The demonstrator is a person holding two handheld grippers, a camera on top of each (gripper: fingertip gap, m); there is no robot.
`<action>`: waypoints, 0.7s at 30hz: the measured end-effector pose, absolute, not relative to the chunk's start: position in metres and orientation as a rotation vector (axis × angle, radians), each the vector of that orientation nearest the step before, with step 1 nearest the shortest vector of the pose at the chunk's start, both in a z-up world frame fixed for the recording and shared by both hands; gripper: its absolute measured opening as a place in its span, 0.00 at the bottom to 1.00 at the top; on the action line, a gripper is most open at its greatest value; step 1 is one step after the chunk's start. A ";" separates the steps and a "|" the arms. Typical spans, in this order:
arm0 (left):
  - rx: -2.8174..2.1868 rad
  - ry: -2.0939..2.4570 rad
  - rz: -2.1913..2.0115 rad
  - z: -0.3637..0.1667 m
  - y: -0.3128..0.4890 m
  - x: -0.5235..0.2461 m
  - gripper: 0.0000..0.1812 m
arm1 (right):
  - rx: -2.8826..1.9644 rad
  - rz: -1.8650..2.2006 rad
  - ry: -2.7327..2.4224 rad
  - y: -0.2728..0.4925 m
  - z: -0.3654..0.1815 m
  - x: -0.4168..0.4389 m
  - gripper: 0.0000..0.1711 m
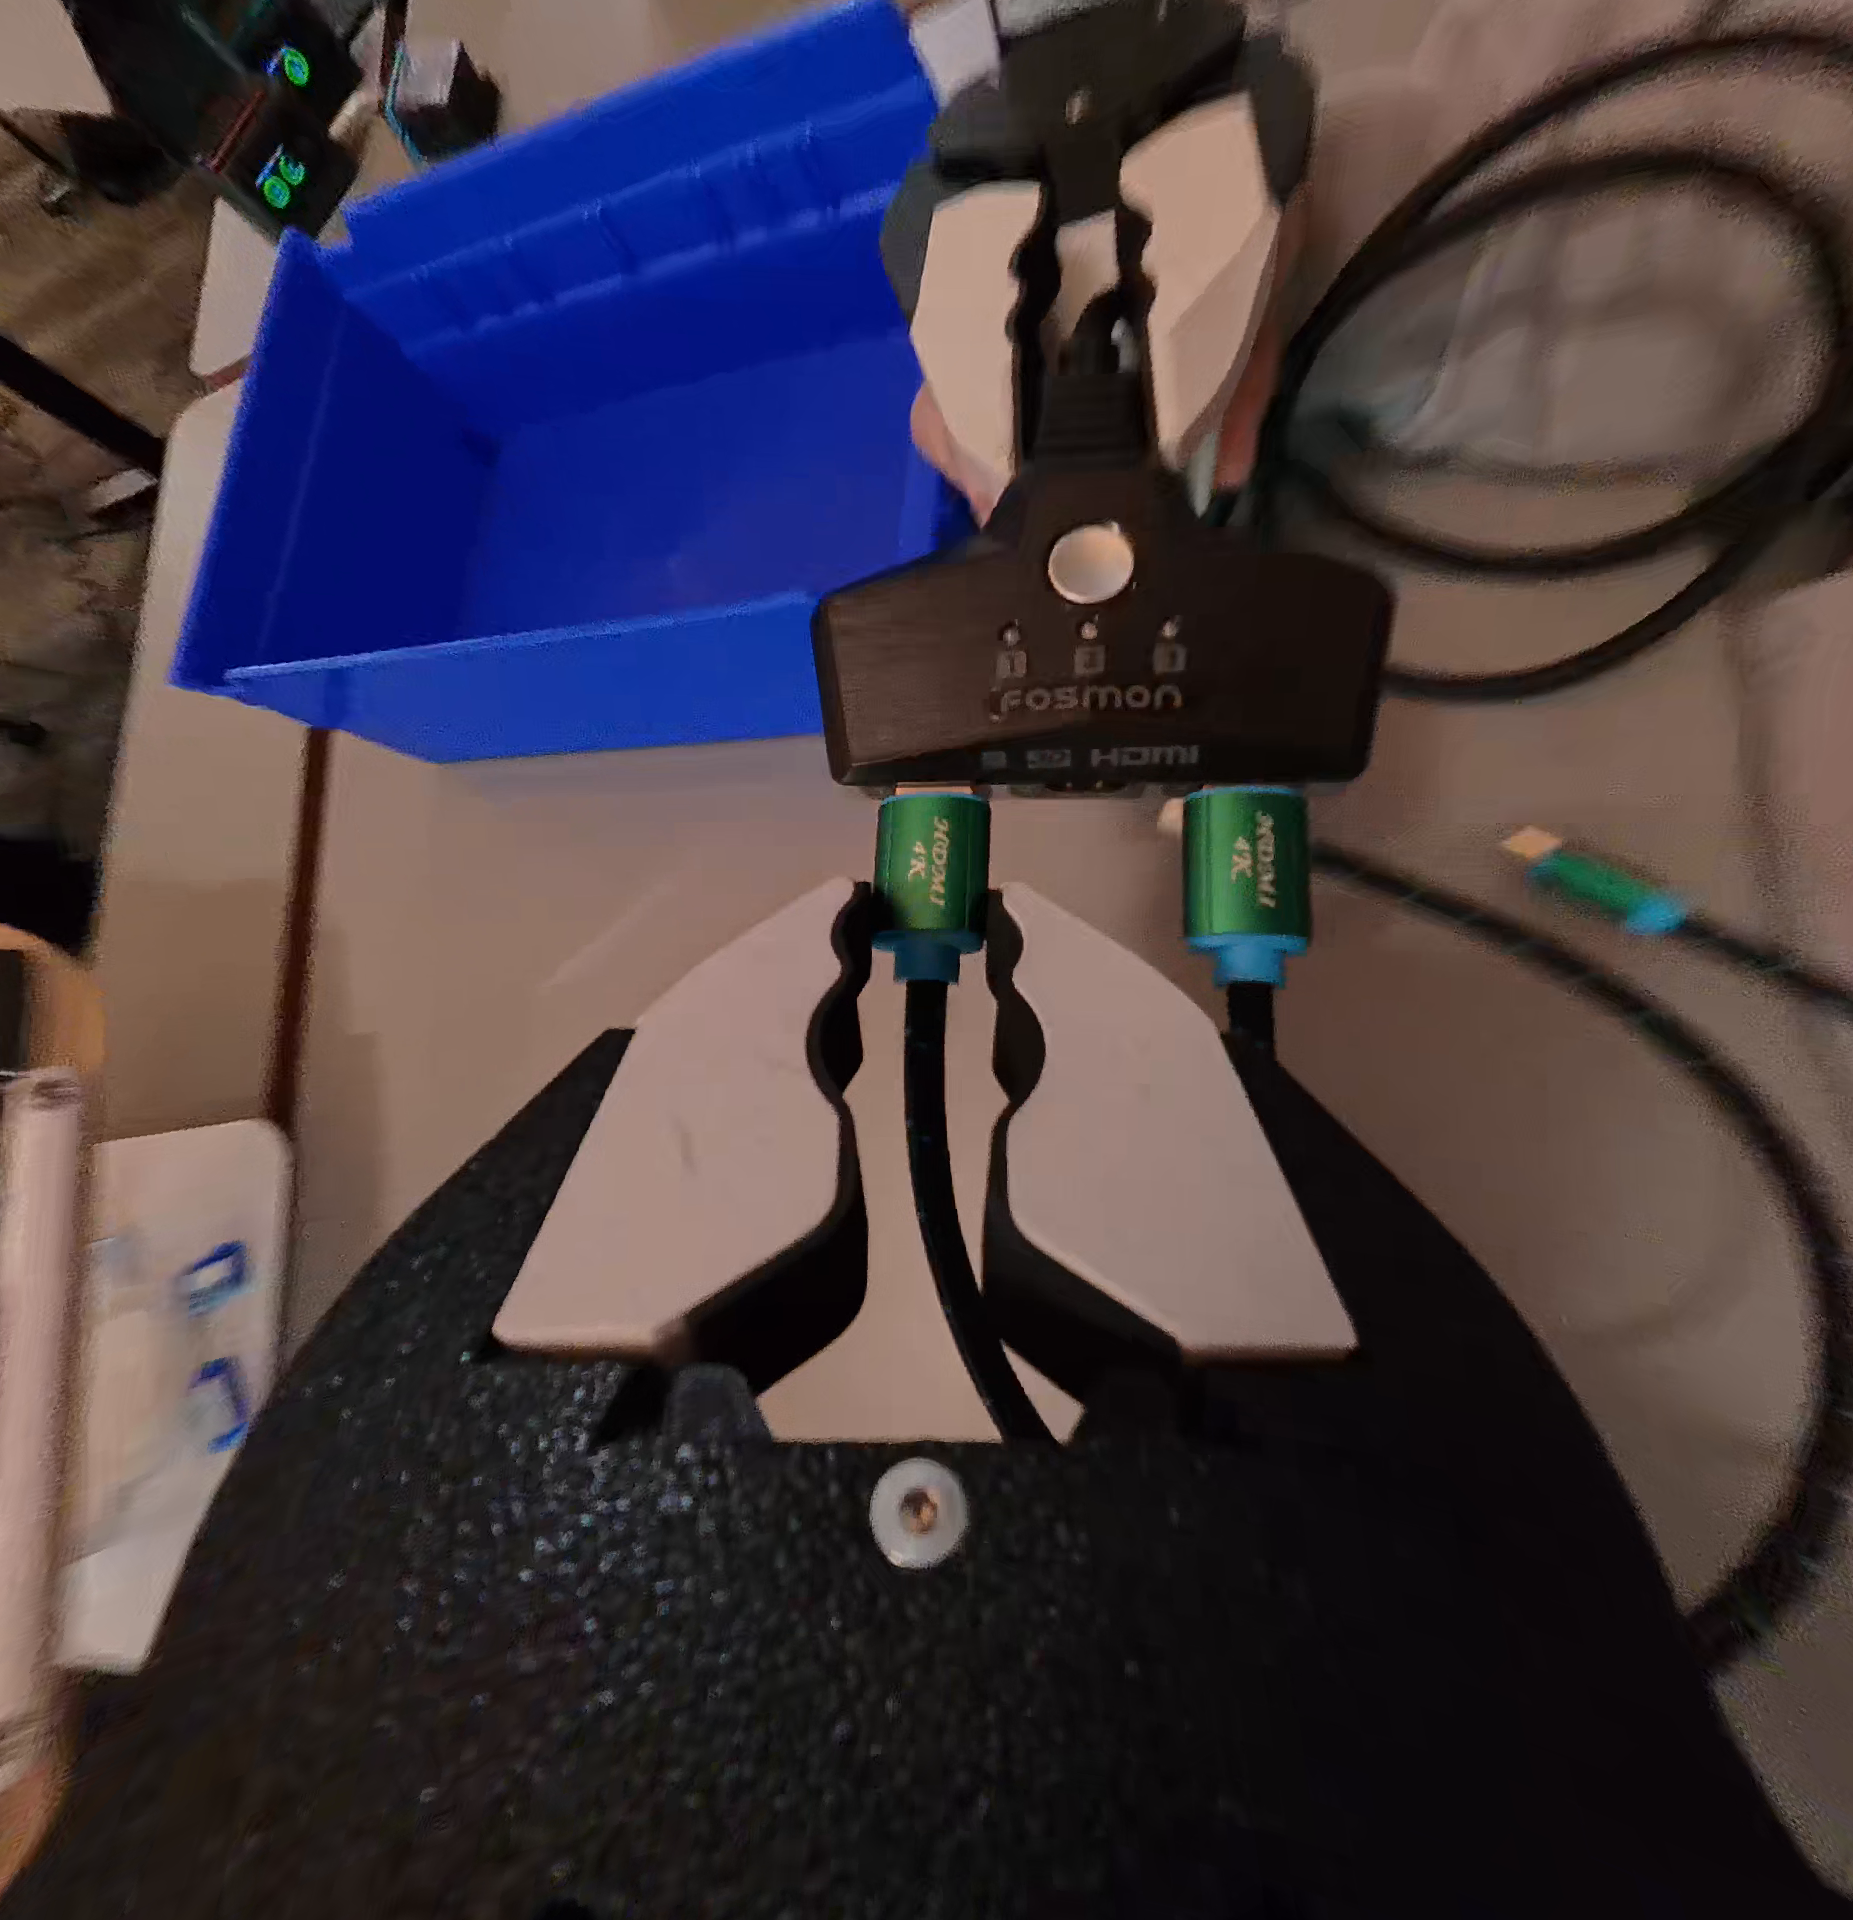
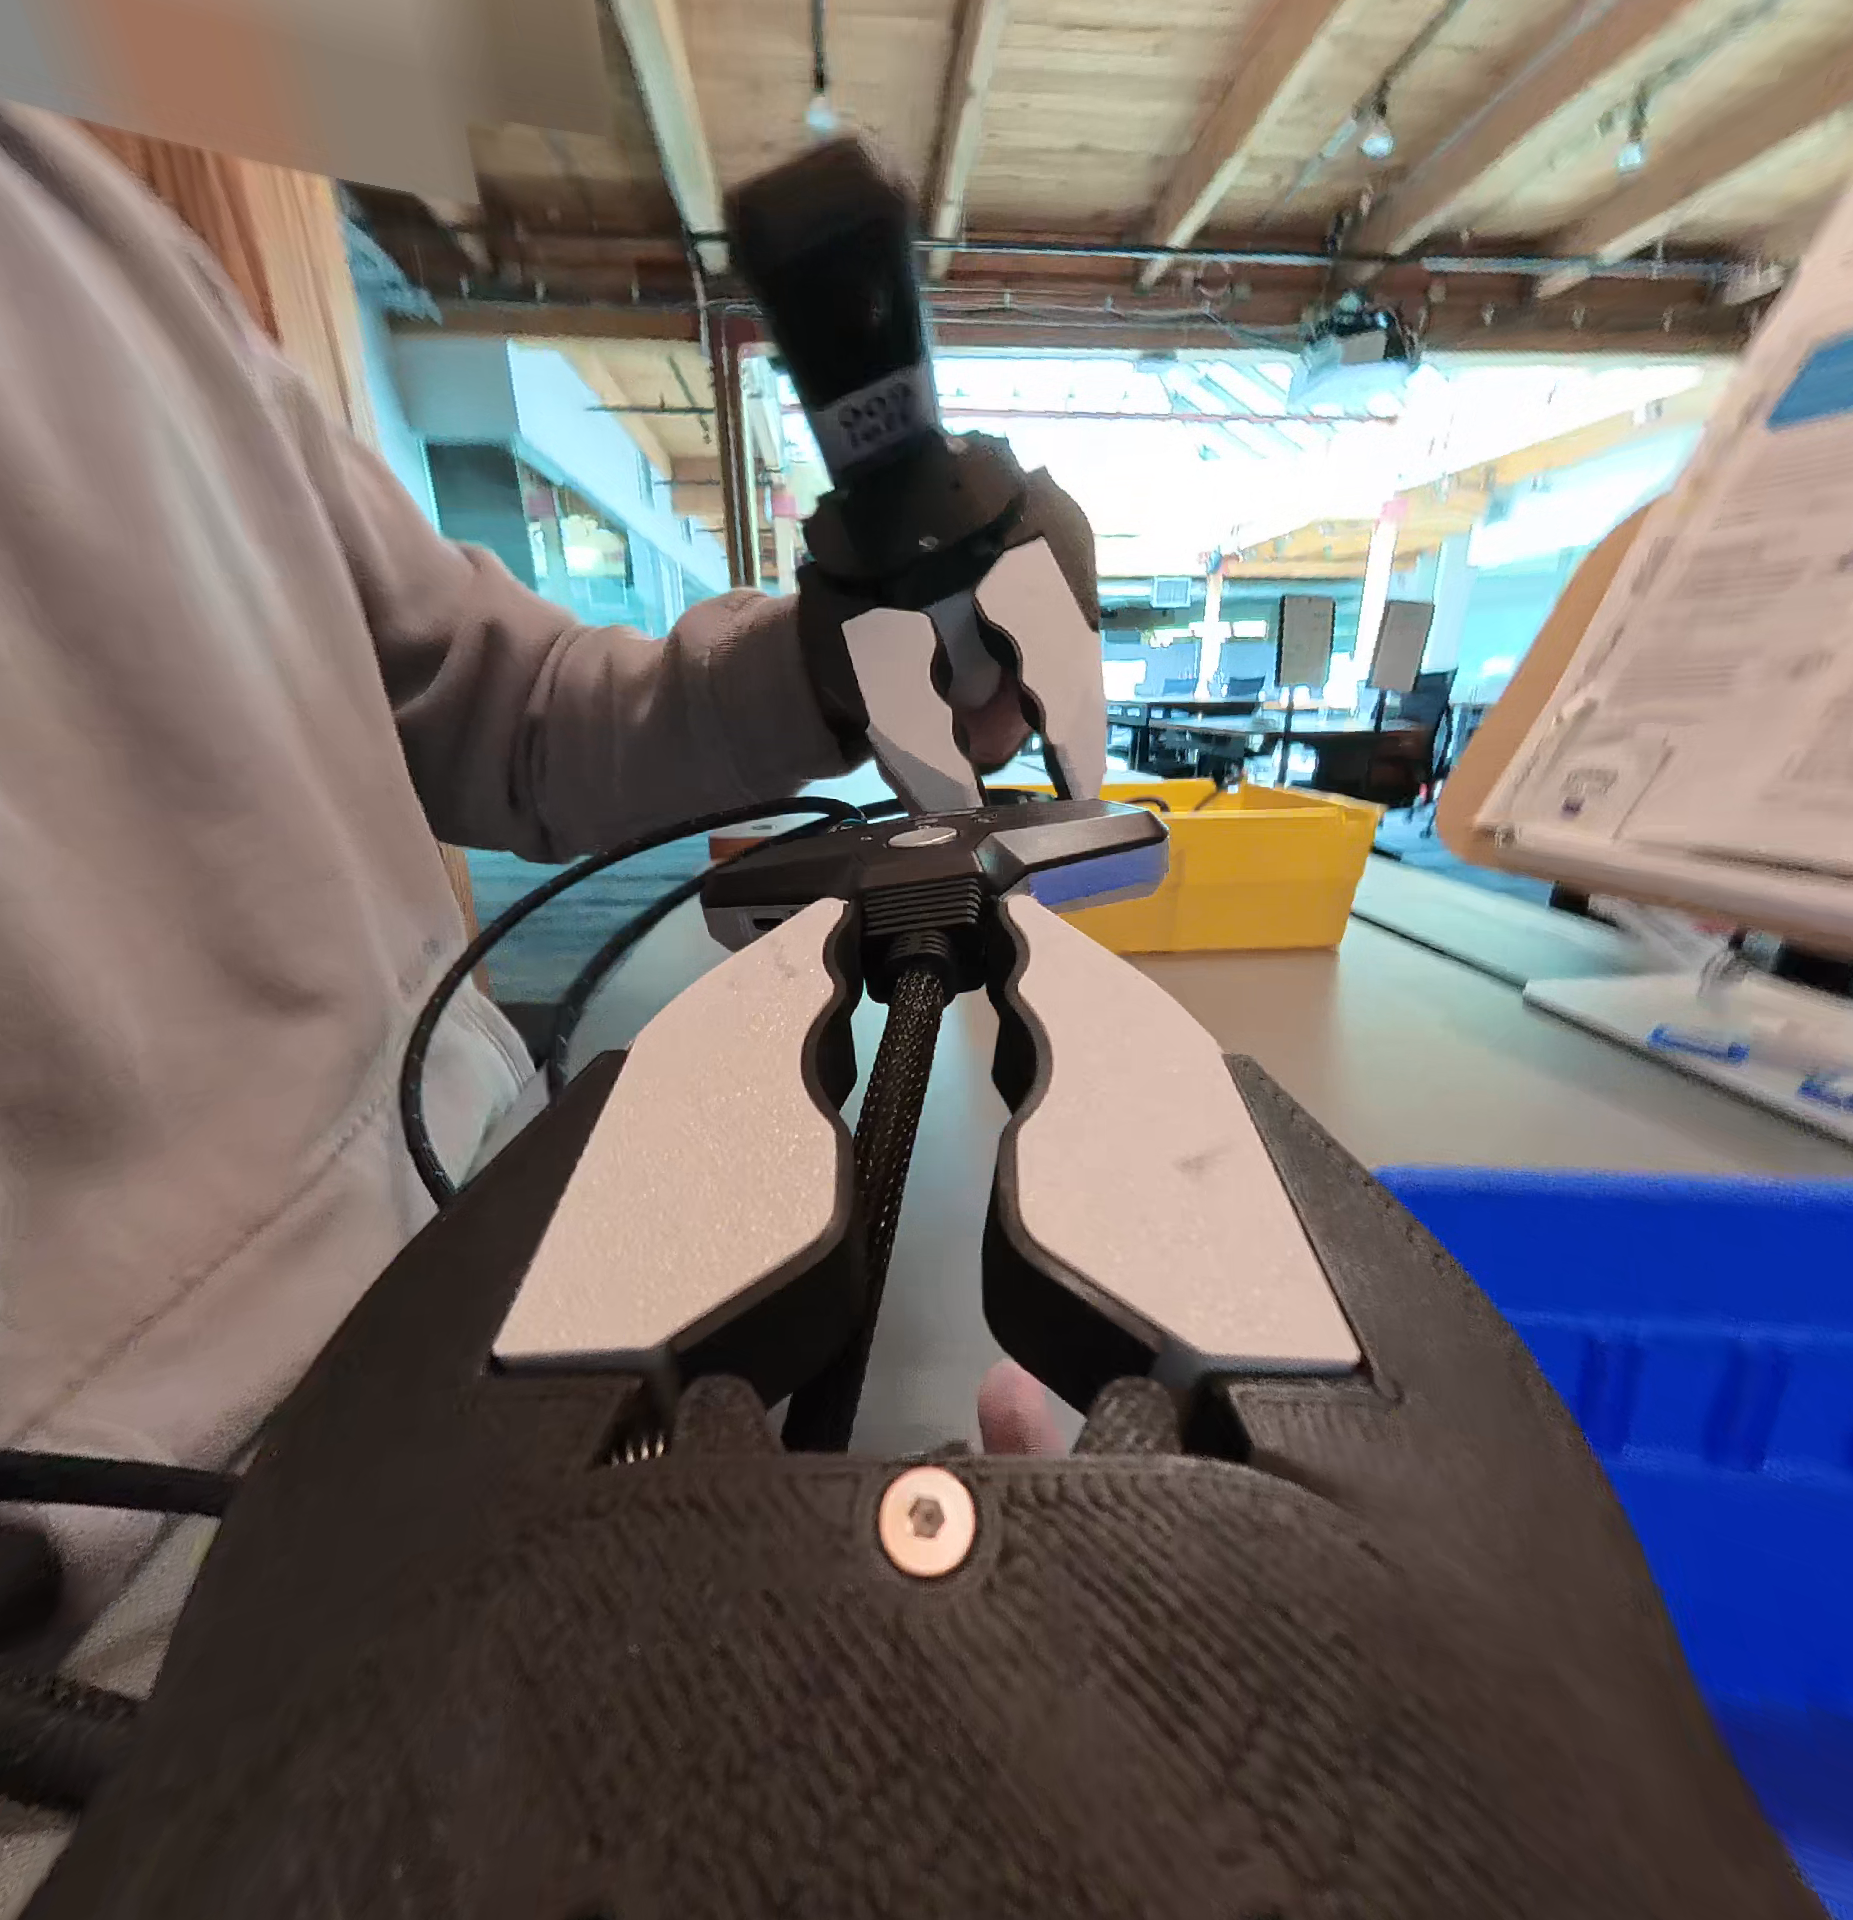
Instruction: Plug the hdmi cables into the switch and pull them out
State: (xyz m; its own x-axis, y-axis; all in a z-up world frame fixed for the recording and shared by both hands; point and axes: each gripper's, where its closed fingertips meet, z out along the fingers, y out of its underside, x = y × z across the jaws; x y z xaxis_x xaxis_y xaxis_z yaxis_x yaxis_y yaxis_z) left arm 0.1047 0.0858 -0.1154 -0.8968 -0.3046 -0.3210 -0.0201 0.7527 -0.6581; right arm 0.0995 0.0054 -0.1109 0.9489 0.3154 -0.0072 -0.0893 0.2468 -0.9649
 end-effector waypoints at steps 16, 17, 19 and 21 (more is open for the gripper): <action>-1.038 1.745 -1.615 -0.066 0.262 0.085 0.29 | -1.192 -0.473 -0.280 -0.057 0.033 0.151 0.13; -1.044 1.756 -1.601 -0.073 0.263 0.083 0.29 | -1.206 -0.586 -0.249 -0.065 0.044 0.167 0.13; -1.053 1.767 -1.602 -0.082 0.261 0.081 0.29 | -1.242 -0.804 -0.174 -0.081 0.056 0.200 0.13; -1.062 1.778 -1.647 -0.089 0.256 0.081 0.29 | -1.285 -0.985 -0.095 -0.094 0.055 0.228 0.13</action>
